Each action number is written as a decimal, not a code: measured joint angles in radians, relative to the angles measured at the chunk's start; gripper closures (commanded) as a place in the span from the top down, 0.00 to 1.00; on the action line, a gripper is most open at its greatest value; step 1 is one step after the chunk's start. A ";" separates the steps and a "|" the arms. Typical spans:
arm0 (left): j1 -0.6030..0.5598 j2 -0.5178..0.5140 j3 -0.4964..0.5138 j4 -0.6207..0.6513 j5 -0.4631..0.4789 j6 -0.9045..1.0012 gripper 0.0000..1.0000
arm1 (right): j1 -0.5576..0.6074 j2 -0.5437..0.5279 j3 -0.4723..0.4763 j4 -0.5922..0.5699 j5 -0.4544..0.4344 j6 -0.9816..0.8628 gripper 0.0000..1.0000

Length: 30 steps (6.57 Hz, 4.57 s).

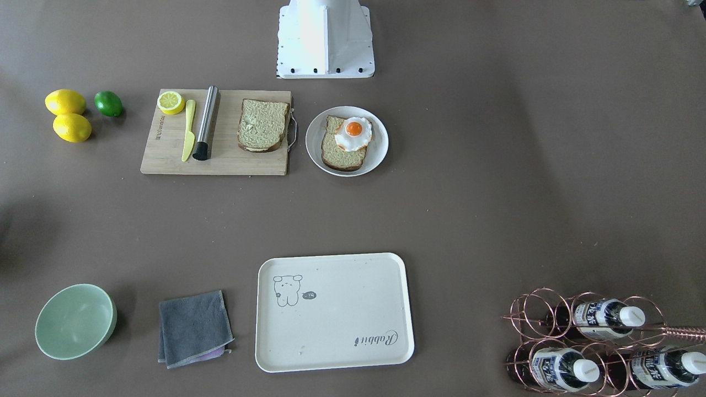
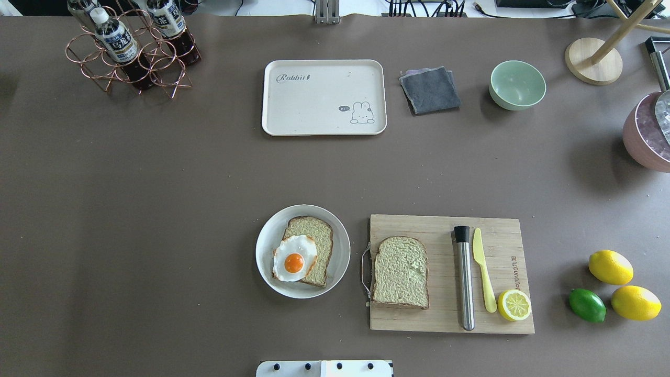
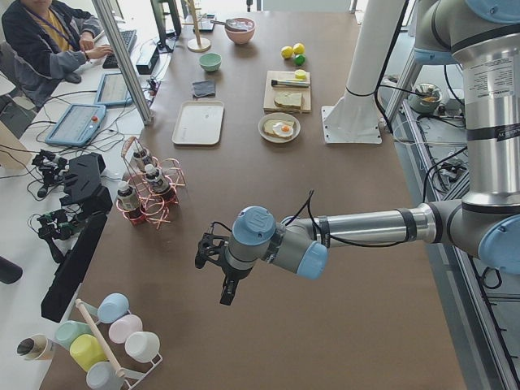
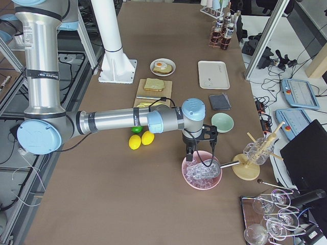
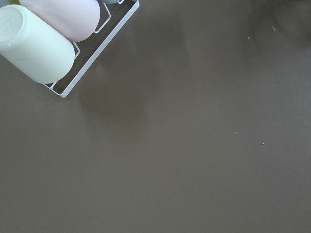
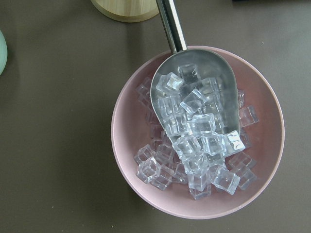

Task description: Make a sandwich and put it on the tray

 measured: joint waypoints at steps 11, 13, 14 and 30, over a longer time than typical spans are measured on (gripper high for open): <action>0.052 0.000 -0.004 -0.028 -0.001 -0.006 0.98 | 0.001 -0.025 0.004 0.009 -0.022 -0.010 1.00; 0.053 0.000 -0.004 -0.029 -0.004 -0.009 0.98 | 0.002 -0.033 0.009 0.009 -0.020 -0.008 1.00; 0.053 0.000 -0.003 -0.027 -0.006 -0.009 0.98 | 0.002 -0.036 0.010 0.009 -0.021 -0.008 1.00; 0.060 -0.001 -0.011 -0.033 -0.002 -0.010 0.98 | -1.007 0.257 0.310 0.220 -0.377 1.233 0.83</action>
